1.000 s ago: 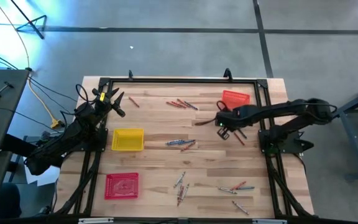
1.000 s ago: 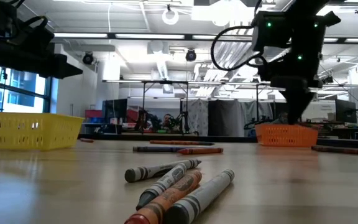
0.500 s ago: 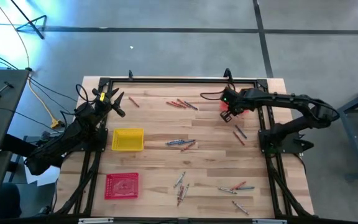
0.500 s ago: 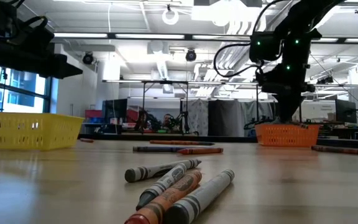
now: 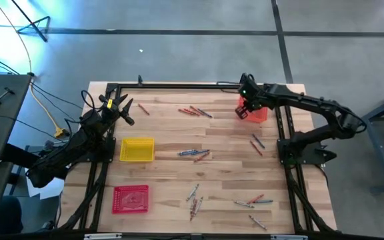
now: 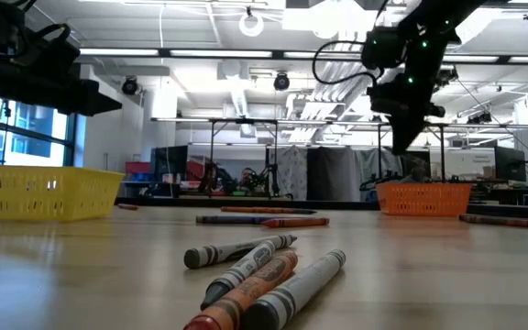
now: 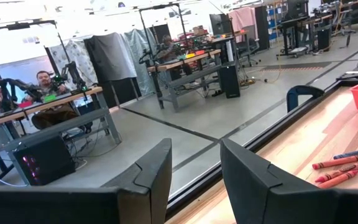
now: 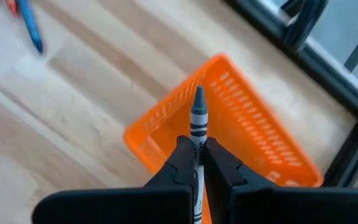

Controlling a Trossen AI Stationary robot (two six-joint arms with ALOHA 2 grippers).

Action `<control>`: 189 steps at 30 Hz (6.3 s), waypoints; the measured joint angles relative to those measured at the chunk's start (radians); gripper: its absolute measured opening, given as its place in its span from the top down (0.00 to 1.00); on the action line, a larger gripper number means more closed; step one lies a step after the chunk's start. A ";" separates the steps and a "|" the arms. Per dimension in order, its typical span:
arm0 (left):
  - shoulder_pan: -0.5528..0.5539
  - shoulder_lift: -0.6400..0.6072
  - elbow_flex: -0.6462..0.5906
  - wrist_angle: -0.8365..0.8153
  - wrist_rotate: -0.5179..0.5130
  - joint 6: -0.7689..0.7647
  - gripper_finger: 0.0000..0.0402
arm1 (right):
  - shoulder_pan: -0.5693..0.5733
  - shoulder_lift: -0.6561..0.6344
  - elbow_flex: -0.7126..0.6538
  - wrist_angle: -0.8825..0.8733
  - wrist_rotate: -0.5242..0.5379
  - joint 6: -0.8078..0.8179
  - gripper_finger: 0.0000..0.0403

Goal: Sort crayons
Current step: Put the gray crayon into the orange bin, then put the orange crayon into the yellow bin

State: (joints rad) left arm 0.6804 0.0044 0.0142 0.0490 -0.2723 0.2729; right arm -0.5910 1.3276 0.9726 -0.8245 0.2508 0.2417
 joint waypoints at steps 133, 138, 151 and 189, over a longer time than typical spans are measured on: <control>0.000 0.000 0.000 0.000 0.000 0.000 0.68 | 0.407 0.182 -0.300 0.019 -0.311 0.370 0.78; 0.000 0.000 0.000 0.000 0.000 0.000 0.68 | 0.407 0.183 -0.300 0.021 -0.309 0.370 0.78; 0.000 0.000 0.000 0.000 0.000 0.000 0.68 | 0.407 0.184 -0.302 0.029 -0.309 0.383 0.94; 0.000 0.013 0.000 0.092 0.283 -0.717 0.68 | 0.408 0.187 -0.285 0.026 -0.292 0.408 0.98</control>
State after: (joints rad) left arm 0.6800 0.0174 0.0139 0.1414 0.0106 -0.4445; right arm -0.1833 1.5151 0.6872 -0.7988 -0.0410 0.6493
